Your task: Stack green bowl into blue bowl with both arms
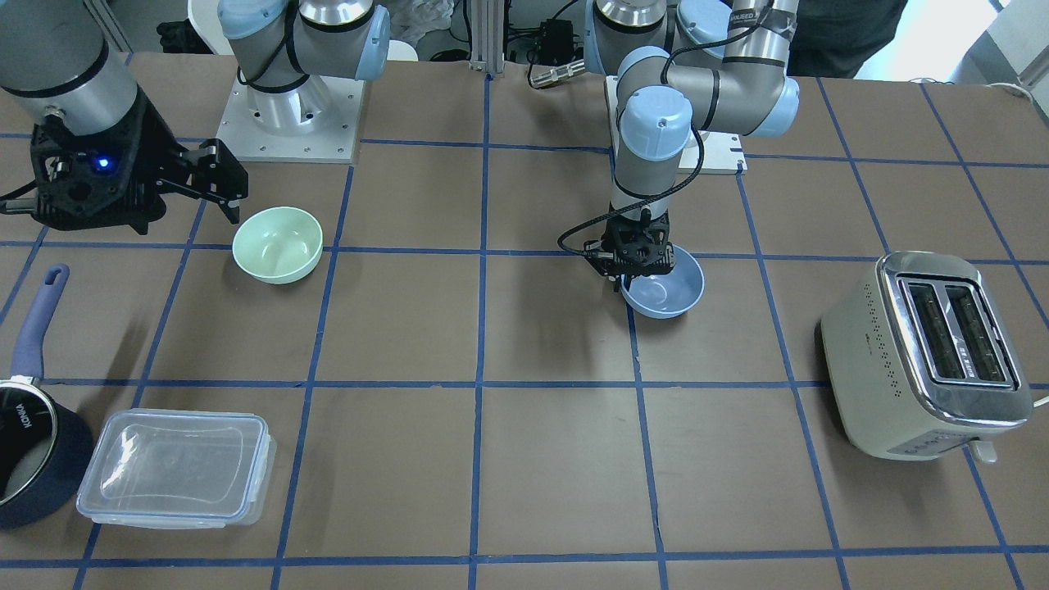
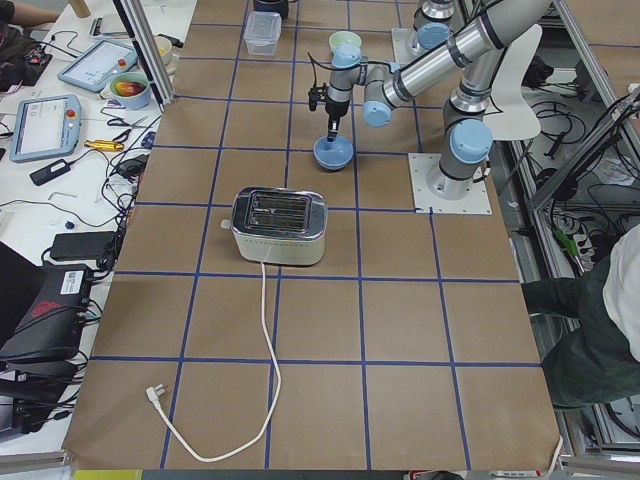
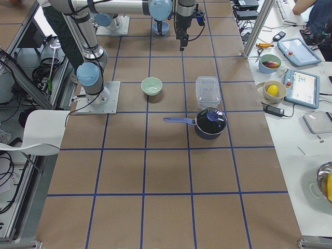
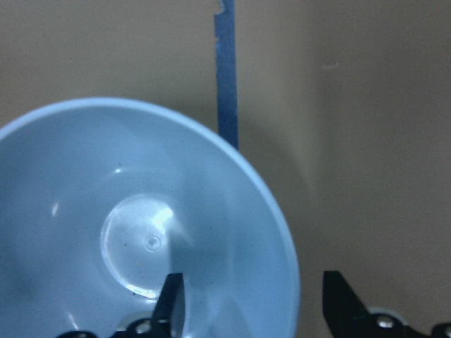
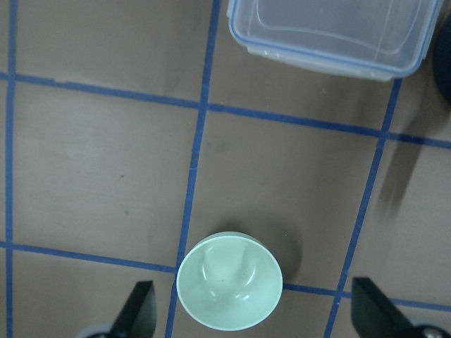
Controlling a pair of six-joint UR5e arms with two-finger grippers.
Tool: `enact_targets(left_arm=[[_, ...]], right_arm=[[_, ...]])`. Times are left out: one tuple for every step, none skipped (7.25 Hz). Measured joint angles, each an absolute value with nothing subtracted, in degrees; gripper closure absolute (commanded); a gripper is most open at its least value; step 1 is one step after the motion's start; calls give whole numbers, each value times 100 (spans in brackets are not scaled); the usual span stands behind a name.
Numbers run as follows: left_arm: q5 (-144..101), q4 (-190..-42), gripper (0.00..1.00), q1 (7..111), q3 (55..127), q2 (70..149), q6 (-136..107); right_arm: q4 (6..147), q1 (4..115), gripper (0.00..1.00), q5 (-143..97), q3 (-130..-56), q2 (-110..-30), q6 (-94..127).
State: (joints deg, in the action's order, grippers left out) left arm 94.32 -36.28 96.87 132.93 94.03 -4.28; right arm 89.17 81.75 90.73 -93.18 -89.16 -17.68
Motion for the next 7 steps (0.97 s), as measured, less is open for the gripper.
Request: enact_targets(left_arm=[[9402,-3646,99,9801,13097,9463,-733],[9328,-3769,99,10031,12755,9605,-1202],[9250,-4107,96,10386,12219,9831,-1789],[9233,-4500,96,10801,11602,10128,-2363],[9308,-4729,96,11232,11109,10433,-2821],[9421,-4823,96,11570,10835,10678,-3152],[9467,-4831,95,11767,10715,10882,-3416]], right_arm=[[9344,7937,3,9088,-9894,-9033,-1994],[9881,7769,3,9113,-10527,-9171,-2126],[10452,7656,4,9127,-11157,-9293,-2181],[10984,7533,4,9133,-11746,-9349,-2224],[11480,7344,10,9144,-12323,-9366,-2282],[11967,7153,26,9162,-12856,-9366,-2321],[12312,7046,82,9179,-13244,-9351,-2342]])
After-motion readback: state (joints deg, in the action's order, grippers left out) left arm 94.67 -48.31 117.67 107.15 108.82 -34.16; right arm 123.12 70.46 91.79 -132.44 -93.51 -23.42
